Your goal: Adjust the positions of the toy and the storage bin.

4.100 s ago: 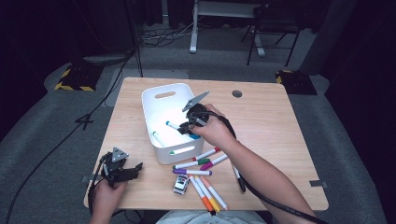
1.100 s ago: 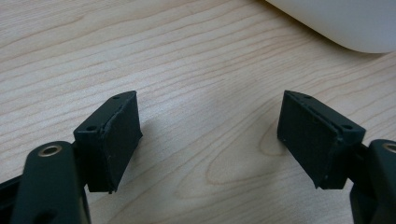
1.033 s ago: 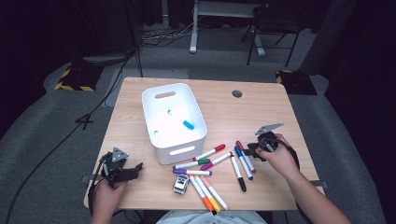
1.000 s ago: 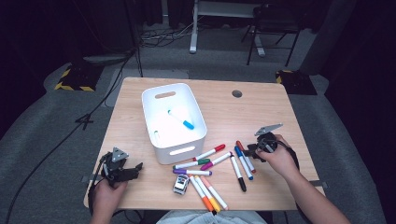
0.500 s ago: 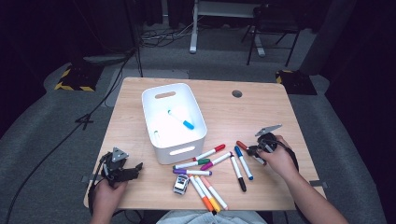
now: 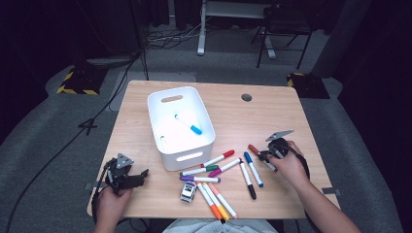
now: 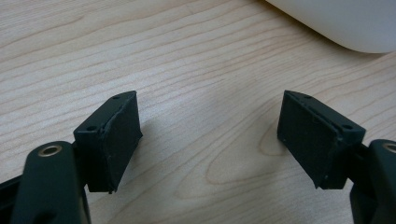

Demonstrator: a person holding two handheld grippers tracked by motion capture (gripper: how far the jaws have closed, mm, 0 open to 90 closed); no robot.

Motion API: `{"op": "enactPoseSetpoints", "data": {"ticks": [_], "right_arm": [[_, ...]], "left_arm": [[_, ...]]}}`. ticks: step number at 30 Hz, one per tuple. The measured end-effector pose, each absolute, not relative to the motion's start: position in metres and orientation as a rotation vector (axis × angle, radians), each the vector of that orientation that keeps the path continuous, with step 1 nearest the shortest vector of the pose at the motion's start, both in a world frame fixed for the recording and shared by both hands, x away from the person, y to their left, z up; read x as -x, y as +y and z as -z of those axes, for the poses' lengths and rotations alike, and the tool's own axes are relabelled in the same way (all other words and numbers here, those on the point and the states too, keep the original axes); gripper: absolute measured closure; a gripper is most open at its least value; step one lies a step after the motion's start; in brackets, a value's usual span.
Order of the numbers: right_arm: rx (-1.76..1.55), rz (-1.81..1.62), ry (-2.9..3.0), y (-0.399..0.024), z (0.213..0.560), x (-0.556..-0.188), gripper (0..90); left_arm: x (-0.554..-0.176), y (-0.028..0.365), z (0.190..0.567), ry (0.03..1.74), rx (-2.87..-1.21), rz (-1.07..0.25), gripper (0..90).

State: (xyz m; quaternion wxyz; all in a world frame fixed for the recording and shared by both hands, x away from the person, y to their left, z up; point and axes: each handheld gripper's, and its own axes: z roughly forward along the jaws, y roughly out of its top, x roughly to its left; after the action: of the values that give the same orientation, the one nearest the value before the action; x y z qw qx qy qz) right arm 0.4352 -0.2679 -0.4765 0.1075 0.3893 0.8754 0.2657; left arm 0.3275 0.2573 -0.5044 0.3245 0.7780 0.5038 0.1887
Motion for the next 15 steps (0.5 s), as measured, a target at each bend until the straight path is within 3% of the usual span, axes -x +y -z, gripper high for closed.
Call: {"op": "enactPoseSetpoints", "data": {"ticks": [15], "right_arm": [[-1.097,-0.978,2.534,-0.267,0.435,-0.43,77.2]], "left_arm": [[-0.328,0.257,0.504,1.321,-2.041,-0.495,22.0]]}}
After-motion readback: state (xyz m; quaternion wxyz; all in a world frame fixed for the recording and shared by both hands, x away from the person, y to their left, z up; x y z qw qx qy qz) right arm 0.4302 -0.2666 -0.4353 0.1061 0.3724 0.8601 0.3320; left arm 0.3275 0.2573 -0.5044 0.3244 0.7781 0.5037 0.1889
